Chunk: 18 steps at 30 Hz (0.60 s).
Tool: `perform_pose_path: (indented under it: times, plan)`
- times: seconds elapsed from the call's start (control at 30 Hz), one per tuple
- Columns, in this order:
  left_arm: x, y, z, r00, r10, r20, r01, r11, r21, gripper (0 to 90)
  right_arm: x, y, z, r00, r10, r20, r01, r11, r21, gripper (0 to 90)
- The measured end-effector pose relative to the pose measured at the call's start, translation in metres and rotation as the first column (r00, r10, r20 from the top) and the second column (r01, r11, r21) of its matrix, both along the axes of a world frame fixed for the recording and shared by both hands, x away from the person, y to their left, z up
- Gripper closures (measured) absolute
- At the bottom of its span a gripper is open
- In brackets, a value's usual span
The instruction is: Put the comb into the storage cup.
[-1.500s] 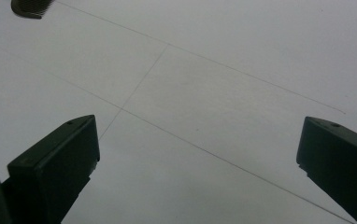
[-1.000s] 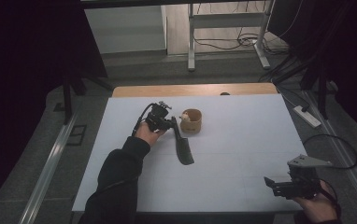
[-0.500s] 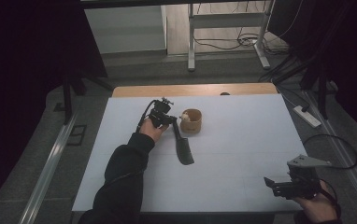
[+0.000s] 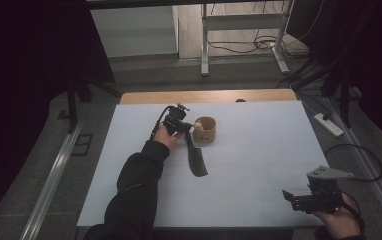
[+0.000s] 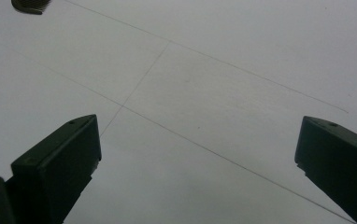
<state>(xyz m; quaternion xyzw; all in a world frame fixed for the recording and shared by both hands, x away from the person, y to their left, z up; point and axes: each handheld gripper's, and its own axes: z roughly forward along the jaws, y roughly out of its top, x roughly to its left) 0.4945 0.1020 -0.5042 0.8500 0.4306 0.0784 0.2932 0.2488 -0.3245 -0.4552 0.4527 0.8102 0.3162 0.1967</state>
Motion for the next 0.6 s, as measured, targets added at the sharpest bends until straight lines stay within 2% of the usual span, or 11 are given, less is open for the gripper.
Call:
perform_pose_path:
  times: [0.3,0.6]
  plan:
    - [0.003,0.0,-0.006,0.9999,0.001,-0.014,-0.001,1.0,0.008,88.4,0.0,0.0,0.0,1.0,0.001,-0.003,-0.001,1.0,-0.002,1.2]
    - [-0.005,0.004,-0.015,0.9988,-0.007,-0.048,0.007,0.9999,0.011,88.4,0.0,0.0,0.0,1.0,0.0,-0.005,0.0,1.0,-0.004,1.2]
